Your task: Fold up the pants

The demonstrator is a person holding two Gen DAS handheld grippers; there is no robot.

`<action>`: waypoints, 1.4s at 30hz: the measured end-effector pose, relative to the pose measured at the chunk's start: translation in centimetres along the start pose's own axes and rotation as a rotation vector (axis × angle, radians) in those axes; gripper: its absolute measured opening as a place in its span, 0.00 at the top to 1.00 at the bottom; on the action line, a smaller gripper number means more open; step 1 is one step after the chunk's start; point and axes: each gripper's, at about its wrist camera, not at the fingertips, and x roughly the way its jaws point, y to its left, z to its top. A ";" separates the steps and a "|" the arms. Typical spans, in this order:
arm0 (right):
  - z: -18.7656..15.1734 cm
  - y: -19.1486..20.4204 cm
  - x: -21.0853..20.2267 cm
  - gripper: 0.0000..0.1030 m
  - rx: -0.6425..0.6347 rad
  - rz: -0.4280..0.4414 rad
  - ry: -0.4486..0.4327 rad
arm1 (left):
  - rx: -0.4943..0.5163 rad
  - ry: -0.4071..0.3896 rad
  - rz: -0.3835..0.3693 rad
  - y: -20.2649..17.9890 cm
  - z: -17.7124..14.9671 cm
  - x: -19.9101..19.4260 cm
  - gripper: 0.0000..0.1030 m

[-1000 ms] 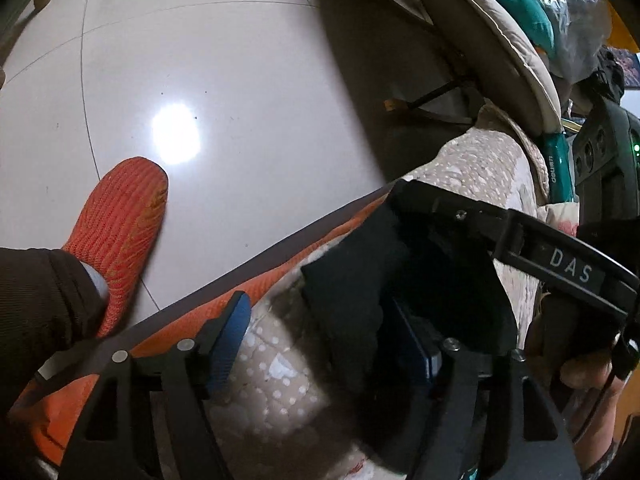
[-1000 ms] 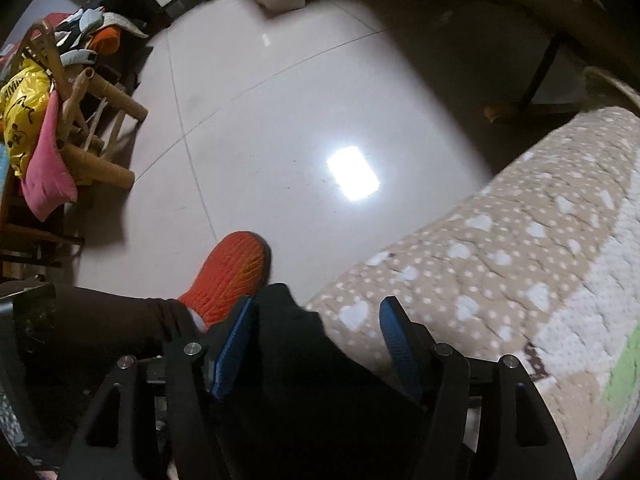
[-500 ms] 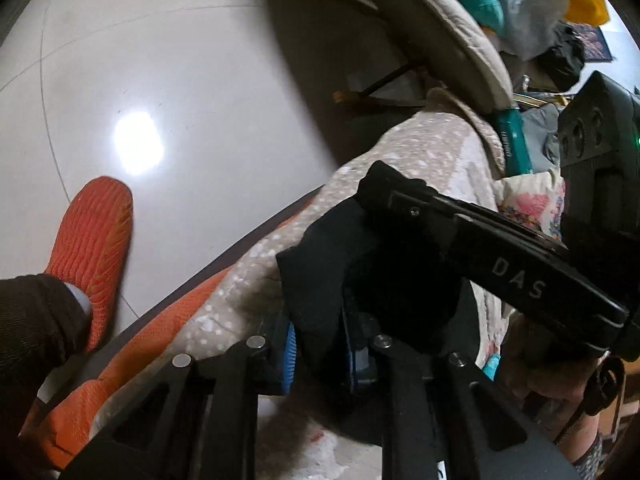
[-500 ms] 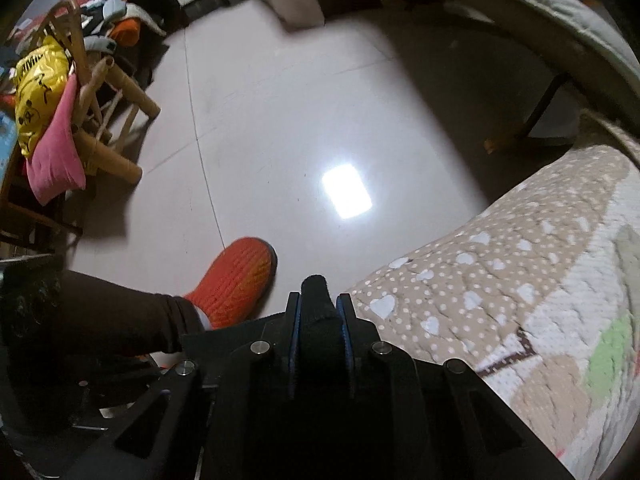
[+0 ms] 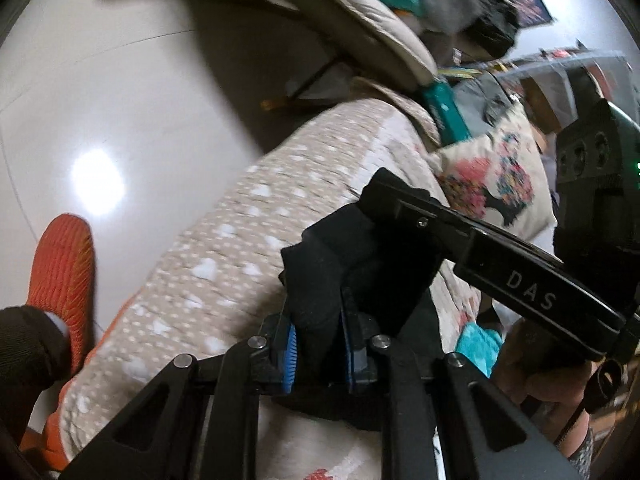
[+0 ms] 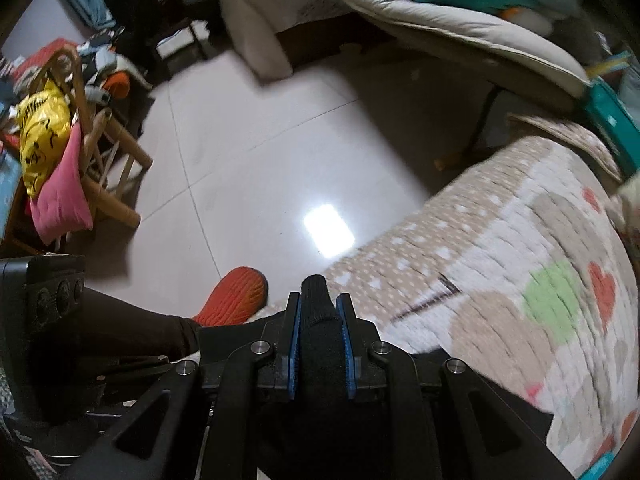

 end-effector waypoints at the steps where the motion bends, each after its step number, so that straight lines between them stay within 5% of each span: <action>1: -0.5 -0.4 -0.5 0.82 0.017 -0.003 -0.010 | 0.018 0.002 -0.006 -0.5 -0.3 0.1 0.83; 31: -18.1 -16.0 -6.0 0.82 0.544 0.063 -0.239 | 0.528 0.173 0.016 -13.1 -10.6 9.7 0.83; 33: -18.9 -16.6 -6.0 0.82 0.570 0.068 -0.251 | 0.562 0.187 -0.009 -13.7 -11.4 10.0 0.80; 36: -20.1 -17.5 -6.3 0.76 0.605 0.053 -0.269 | 0.589 0.215 -0.071 -14.4 -12.5 10.0 0.58; 38: -20.9 -18.4 -6.6 0.62 0.634 0.024 -0.282 | 0.606 0.241 -0.127 -15.0 -13.4 9.6 0.42; 40: -22.0 -19.4 -7.3 0.51 0.677 -0.014 -0.299 | 0.629 0.274 -0.176 -15.7 -14.1 9.5 0.36; 42: -23.2 -20.6 -8.1 0.50 0.732 -0.064 -0.316 | 0.674 0.326 -0.223 -16.3 -15.1 8.9 0.36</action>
